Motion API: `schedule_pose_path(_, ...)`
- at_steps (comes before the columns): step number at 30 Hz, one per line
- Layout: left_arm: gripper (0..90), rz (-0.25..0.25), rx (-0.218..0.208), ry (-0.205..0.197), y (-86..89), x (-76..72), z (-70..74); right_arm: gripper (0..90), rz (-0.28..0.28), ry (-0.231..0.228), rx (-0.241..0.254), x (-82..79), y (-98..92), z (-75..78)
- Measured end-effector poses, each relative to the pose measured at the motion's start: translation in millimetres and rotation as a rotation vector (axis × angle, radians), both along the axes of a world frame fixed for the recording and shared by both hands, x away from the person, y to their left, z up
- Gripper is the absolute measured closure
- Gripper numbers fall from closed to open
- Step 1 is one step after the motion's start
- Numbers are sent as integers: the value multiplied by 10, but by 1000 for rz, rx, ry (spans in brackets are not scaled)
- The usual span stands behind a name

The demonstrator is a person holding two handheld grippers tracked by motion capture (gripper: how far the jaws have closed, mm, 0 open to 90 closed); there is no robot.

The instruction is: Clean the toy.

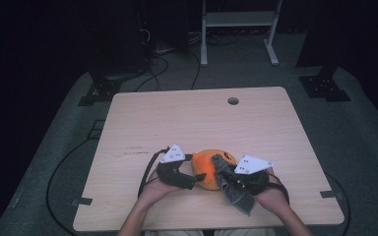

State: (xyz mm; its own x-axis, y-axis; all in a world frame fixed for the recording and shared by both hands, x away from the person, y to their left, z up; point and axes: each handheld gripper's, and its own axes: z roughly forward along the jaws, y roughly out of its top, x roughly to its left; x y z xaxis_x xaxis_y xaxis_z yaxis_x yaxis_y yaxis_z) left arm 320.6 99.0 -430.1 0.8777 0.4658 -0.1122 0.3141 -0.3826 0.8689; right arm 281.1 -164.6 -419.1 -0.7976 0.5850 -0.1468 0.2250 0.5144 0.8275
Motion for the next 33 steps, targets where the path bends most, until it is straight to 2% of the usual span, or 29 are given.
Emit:
schedule_pose_path(4,313,4,-13,-14,-10,-8,-21,730,-14,6,4,6,-61,-8)
schedule_pose_path(11,336,-11,-26,-33,-33,-1,-25,732,-128,29,-16,109,-346,-37)
schedule_pose_path(14,341,-30,-28,-54,-72,-7,-17,733,-99,31,38,63,-362,47)
schedule_pose_path(15,343,-49,-22,-69,-92,-15,-14,733,-62,32,73,28,-319,91)
schedule_pose_path(16,346,-67,-12,-79,-116,-30,-12,733,-32,31,84,5,-269,116)
schedule_pose_path(19,343,-88,20,-95,-144,-55,10,732,-2,4,20,-13,-127,106)
schedule_pose_path(20,327,-84,10,-84,-137,-45,24,733,-3,8,13,-3,-118,85)
schedule_pose_path(22,228,-46,-29,-38,-128,-13,43,735,-10,19,18,19,-153,43)
schedule_pose_path(23,215,-35,-33,-28,-137,-7,40,735,-12,27,17,12,-166,33)
schedule_pose_path(27,253,-15,5,-63,-183,-37,9,734,0,28,0,-27,-154,17)
schedule_pose_path(29,265,-6,11,-72,-189,-56,-11,733,1,41,12,0,-177,16)
schedule_pose_path(31,280,0,44,-92,-178,-57,-38,732,-19,64,23,64,-227,-1)
schedule_pose_path(33,290,-1,45,-87,-153,-48,-56,732,-50,72,8,110,-282,-29)
